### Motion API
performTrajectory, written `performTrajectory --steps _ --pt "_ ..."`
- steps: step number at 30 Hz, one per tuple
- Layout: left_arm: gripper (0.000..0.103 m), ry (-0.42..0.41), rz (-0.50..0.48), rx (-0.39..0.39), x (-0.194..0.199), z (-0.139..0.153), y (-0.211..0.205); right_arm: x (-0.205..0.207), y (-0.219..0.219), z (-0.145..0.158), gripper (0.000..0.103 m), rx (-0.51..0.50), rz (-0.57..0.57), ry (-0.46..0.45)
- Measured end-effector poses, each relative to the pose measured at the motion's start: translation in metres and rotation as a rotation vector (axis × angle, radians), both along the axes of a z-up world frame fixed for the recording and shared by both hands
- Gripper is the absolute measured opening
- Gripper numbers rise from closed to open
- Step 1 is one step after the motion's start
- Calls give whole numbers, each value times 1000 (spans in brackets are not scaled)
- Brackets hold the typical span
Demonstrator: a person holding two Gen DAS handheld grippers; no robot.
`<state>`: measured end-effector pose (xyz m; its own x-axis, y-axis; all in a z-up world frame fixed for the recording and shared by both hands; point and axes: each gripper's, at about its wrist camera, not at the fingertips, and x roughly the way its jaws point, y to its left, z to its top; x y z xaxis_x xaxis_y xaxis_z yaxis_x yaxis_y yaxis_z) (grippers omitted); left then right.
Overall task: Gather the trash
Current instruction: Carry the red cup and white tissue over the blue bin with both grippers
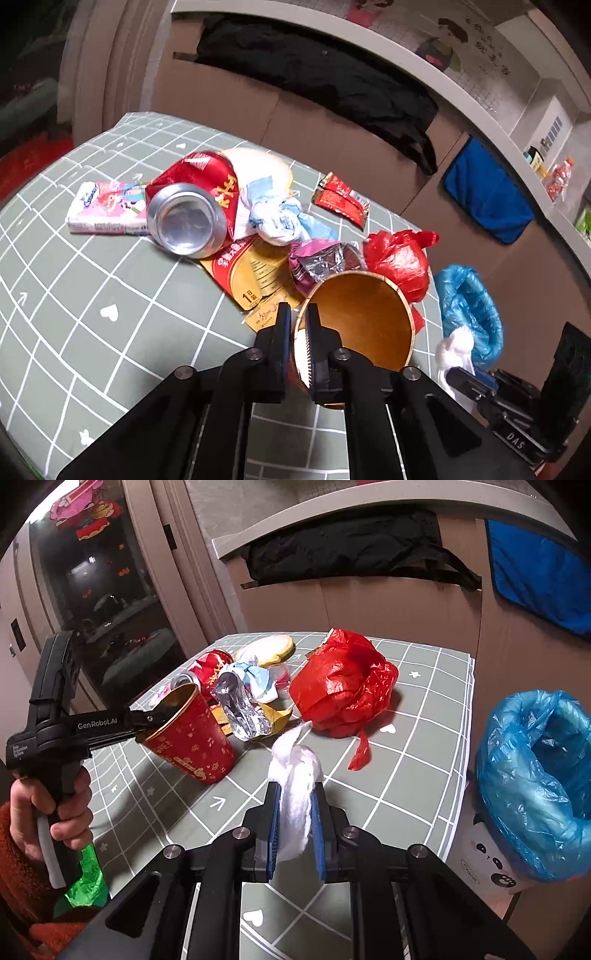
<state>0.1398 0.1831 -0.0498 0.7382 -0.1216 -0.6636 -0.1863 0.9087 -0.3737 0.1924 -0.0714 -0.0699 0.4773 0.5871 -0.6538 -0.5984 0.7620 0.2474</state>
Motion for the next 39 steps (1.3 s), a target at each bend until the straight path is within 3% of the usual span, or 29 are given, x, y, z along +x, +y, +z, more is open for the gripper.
performTrajectory --steps 10,14,18,23,28,36,39 --pt "6 -206 -28 146 -19 61 -30 4 -20 37 14 98 -47 -97" --pt "6 -286 -137 149 4 99 -70 14 -59 68 14 129 -132 -179" --pt "6 -306 -253 114 48 112 -118 24 -122 99 14 113 -272 -279" --pt "6 -259 -405 97 109 101 -193 43 -195 101 14 52 -447 -305" --pt "6 -158 -497 80 170 61 -250 72 -233 73 14 39 -511 -230" --pt "6 -38 -540 20 220 20 -284 114 -263 35 14 68 -538 -126" --pt "9 -16 -550 -8 227 11 -286 124 -265 23 19 75 -523 -99"
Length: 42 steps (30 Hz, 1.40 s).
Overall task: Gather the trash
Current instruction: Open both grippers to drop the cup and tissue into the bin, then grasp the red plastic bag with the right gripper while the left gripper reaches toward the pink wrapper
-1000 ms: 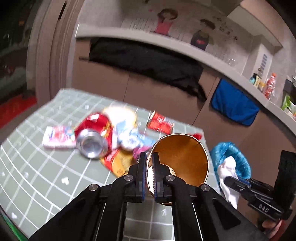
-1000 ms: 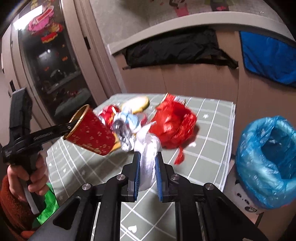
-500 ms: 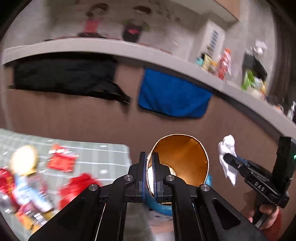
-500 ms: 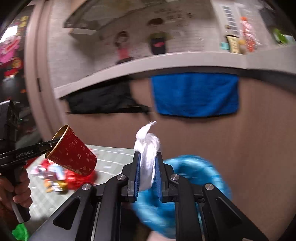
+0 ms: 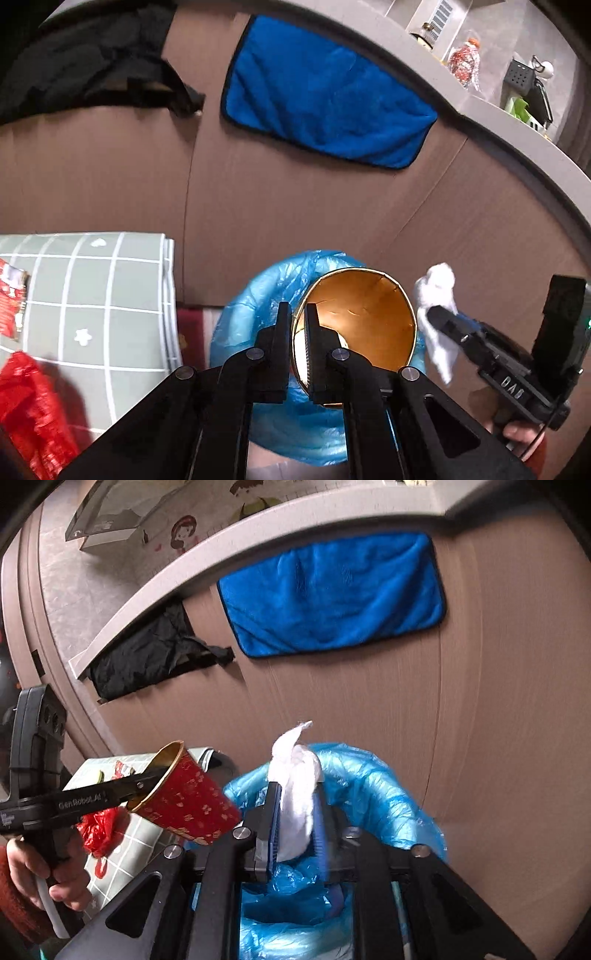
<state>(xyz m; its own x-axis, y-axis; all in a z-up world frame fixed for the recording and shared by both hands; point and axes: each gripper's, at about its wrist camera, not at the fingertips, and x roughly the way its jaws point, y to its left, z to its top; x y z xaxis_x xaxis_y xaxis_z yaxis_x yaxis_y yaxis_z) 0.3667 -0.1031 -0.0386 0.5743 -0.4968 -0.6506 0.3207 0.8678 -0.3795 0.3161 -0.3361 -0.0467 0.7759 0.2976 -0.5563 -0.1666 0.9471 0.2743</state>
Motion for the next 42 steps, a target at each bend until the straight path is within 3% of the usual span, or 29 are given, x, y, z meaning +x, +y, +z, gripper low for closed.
performTrajectory --steps 2,4,12,21,28,35,42 --pt "14 25 -11 -45 6 -6 0 4 -3 -8 28 -6 -13 18" --pt "27 34 -14 -83 9 -8 0 4 -5 -13 31 -3 -22 33" --pt "29 -9 24 -73 0 2 7 -3 -12 -21 33 3 -61 53" --pt "29 -125 107 -29 -50 41 55 -27 10 9 33 19 -29 5" --pt "29 -181 286 -11 -102 57 152 -42 82 30 35 3 138 -18" --pt "29 -159 523 18 -144 48 269 -48 179 34 35 -66 347 -9" --pt "29 -87 582 25 -174 22 332 -35 265 18 39 -40 493 50"
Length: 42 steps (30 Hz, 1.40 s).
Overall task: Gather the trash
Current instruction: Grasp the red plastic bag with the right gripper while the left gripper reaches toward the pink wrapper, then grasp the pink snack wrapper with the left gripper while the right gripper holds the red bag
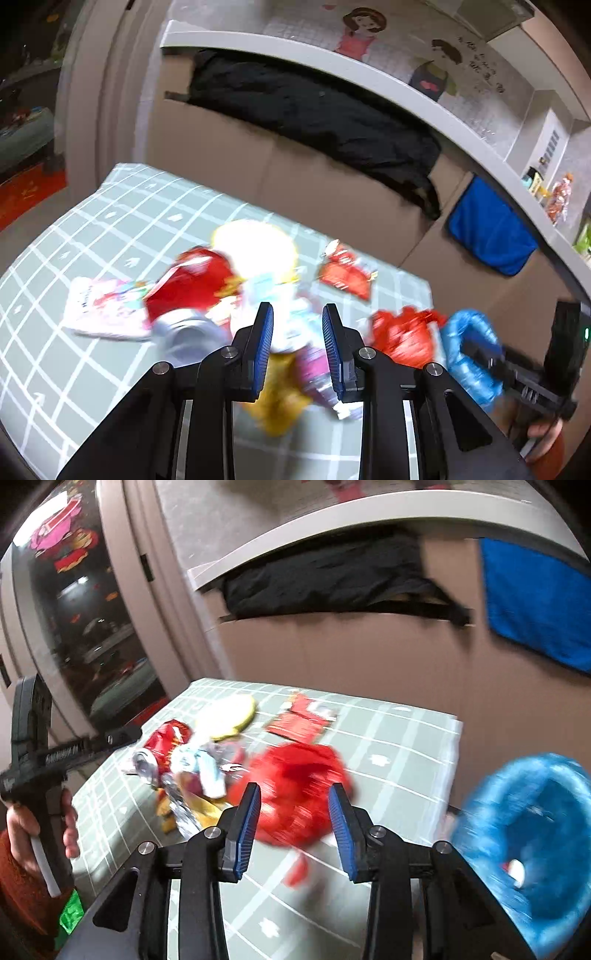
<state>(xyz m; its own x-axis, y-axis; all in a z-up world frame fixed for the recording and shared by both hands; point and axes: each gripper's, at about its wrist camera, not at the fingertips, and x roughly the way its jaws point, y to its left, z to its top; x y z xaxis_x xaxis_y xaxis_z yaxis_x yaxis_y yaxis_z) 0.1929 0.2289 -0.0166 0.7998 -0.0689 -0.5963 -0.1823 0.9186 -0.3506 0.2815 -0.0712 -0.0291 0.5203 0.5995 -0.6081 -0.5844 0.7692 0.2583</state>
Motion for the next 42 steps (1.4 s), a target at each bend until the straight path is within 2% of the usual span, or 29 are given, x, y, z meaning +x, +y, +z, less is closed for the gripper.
performTrajectory --steps 2,7,10,12,13,14,23,30,32,37,42 --pt "29 9 13 3 -11 -6 11 5 20 -3 46 -18 14 -11" --pt "29 5 7 -11 -33 -13 33 19 66 -32 49 -155 32 15" --pt "29 11 -13 -17 -39 -17 34 20 73 -46 53 -194 38 21" --pt "29 21 -22 -26 -37 -20 30 20 70 -46 51 -182 26 37" --pt "29 29 -22 -35 -35 -22 27 20 68 -44 42 -176 19 45" --pt "29 33 -22 -40 -34 -23 26 18 62 -40 39 -155 3 58" --pt "29 10 -157 -125 -28 -25 -12 -19 11 2 36 -20 -114 -43" --pt "29 71 -22 -61 -23 -41 -34 -31 -19 5 36 42 -174 -15" --pt "29 93 -13 -49 -20 -48 -36 -34 -28 3 36 61 -187 2" --pt "29 139 -3 -84 -5 -64 -40 -40 -37 -7 36 69 -189 29" --pt "29 147 24 -117 8 -71 -39 -48 -38 -14 36 65 -169 40"
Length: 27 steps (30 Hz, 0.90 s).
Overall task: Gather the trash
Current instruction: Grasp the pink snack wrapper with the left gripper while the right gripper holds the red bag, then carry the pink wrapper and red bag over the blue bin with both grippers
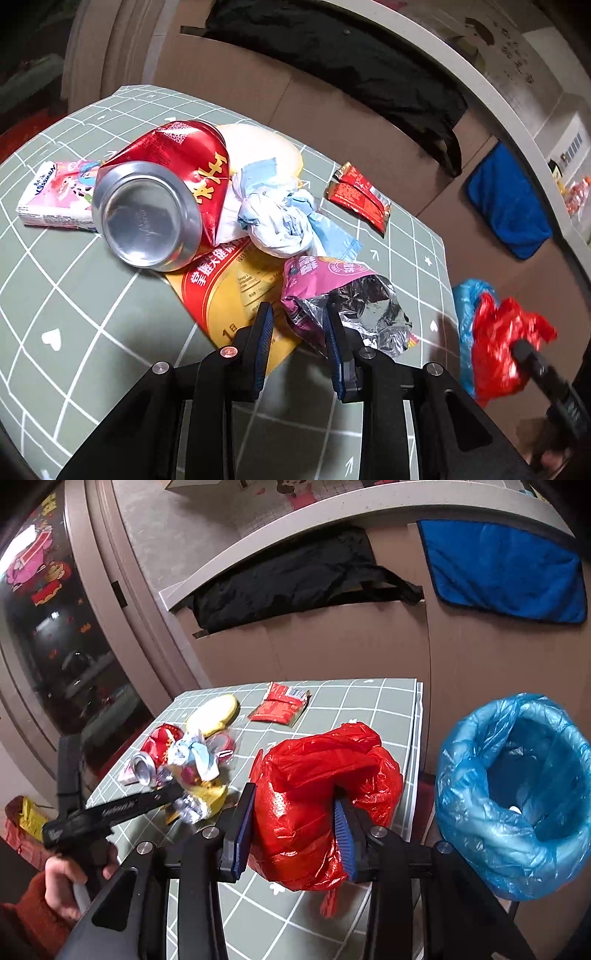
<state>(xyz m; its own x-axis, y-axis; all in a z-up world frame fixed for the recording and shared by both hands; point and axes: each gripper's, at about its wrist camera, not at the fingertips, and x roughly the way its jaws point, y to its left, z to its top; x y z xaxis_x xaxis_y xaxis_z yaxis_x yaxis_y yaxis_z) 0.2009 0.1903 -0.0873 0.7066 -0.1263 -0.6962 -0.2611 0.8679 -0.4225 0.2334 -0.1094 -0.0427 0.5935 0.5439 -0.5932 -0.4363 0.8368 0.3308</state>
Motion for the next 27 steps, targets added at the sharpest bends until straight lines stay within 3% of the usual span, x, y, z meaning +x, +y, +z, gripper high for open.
performTrajectory --steps 2,4,7,11,18,27 --pt "27 6 28 41 2 1 -2 -3 -3 -1 36 4 0 0" --pt "18 8 37 76 6 3 -3 -6 -5 -2 36 8 0 2" --pt "12 19 38 71 11 3 -3 -11 -8 -2 36 15 1 2" --pt "6 -16 37 143 5 14 -13 -19 -12 -2 36 20 5 -5" --pt "5 -55 5 151 -16 31 -25 -29 -23 1 36 55 2 -9" --pt "5 -202 -15 240 -55 79 -50 -52 -37 19 36 73 -8 -79"
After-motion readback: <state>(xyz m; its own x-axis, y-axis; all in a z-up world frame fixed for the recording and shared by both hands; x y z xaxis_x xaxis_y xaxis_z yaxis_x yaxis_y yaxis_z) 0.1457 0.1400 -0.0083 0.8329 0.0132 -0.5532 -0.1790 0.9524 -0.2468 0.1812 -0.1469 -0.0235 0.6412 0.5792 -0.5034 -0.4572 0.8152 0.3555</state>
